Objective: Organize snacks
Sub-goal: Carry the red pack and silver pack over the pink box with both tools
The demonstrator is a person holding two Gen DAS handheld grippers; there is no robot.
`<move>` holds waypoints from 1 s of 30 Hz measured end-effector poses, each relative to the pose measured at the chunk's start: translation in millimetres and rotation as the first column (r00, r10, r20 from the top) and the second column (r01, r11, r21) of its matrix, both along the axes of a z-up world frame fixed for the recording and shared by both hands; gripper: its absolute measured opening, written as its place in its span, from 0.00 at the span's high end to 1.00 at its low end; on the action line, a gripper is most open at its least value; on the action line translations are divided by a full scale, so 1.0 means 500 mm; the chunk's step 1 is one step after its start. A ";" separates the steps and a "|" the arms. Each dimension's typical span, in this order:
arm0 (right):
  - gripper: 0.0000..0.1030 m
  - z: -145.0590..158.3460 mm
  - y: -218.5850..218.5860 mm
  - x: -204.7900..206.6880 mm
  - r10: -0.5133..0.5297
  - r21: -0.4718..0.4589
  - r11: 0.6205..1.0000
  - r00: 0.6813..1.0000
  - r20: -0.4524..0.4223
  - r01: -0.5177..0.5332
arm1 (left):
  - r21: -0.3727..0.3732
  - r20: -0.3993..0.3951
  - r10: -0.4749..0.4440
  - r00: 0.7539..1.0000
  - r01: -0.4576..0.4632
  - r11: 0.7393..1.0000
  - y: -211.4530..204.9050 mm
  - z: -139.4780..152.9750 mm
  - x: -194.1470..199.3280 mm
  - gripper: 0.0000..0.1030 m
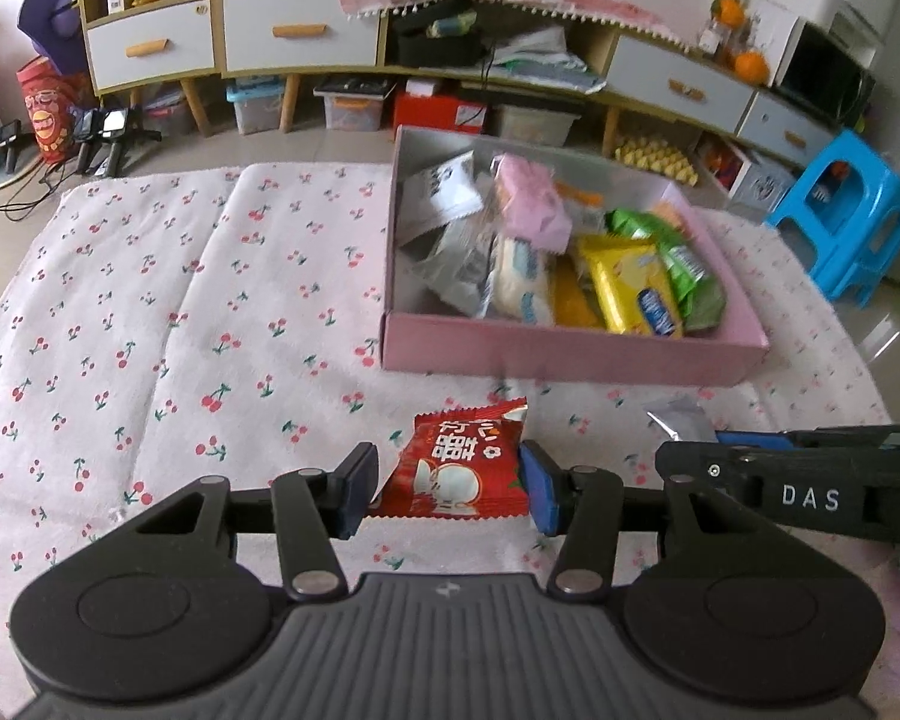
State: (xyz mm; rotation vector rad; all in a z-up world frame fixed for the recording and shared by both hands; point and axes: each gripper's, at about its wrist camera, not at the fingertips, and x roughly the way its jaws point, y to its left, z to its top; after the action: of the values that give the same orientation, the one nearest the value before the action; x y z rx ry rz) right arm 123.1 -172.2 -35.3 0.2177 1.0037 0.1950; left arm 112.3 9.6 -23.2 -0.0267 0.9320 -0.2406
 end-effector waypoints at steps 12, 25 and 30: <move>0.72 0.056 -0.042 0.004 -0.081 0.133 0.988 0.996 0.030 0.076 | -0.120 0.063 0.043 0.997 -0.035 0.992 0.005 0.055 -0.002 0.62; 0.72 0.075 -0.085 0.055 -0.223 0.289 0.939 0.970 0.100 0.186 | -0.155 0.142 0.106 0.984 -0.084 0.984 -0.024 0.045 0.047 0.62; 0.71 0.056 -0.092 0.070 -0.263 0.319 0.922 0.960 0.100 0.219 | -0.168 0.160 0.148 0.976 -0.120 0.978 -0.025 0.024 0.066 0.62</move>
State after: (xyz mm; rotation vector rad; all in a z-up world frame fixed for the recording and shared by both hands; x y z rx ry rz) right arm 157.8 -218.4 -7.1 0.6011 0.7940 0.1368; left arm 145.3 -3.1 -11.2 -0.2113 0.7346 -0.1870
